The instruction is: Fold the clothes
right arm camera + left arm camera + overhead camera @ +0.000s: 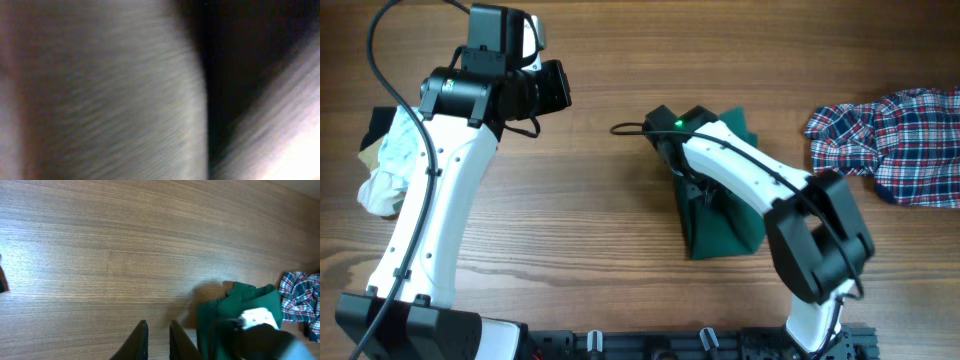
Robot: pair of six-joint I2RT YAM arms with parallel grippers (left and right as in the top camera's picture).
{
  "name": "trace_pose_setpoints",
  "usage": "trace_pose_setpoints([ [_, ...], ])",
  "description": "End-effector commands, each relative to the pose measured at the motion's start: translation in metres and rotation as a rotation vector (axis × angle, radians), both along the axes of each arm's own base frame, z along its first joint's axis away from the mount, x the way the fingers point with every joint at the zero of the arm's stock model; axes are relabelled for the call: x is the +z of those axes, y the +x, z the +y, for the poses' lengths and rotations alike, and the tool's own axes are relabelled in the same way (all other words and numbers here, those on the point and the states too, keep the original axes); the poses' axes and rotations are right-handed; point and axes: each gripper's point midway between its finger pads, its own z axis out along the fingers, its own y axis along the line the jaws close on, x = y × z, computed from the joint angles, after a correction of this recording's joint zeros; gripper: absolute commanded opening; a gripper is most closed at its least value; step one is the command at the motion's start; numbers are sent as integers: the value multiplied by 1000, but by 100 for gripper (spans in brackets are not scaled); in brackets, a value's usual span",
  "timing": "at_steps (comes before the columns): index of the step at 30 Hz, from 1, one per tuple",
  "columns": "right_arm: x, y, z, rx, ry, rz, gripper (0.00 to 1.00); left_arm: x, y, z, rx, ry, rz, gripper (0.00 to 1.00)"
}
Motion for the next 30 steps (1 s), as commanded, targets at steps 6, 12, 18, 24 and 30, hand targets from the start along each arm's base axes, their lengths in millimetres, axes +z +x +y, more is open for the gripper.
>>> trace_pose_setpoints([
  [6,8,-14,26,0,158,60,63,8,1,0,-11,-2,-30,16],
  [12,22,-33,48,-5,293,111,64,11,4,-1,-11,-5,-47,17],
  [18,86,-22,82,120,590,-37,70,11,5,-1,-11,-5,-49,18],
  [24,95,7,18,-207,652,-113,4,8,5,-3,-24,-1,-43,20],
  [30,33,-7,-9,-395,669,66,4,-5,4,-22,-111,32,-27,14],
])
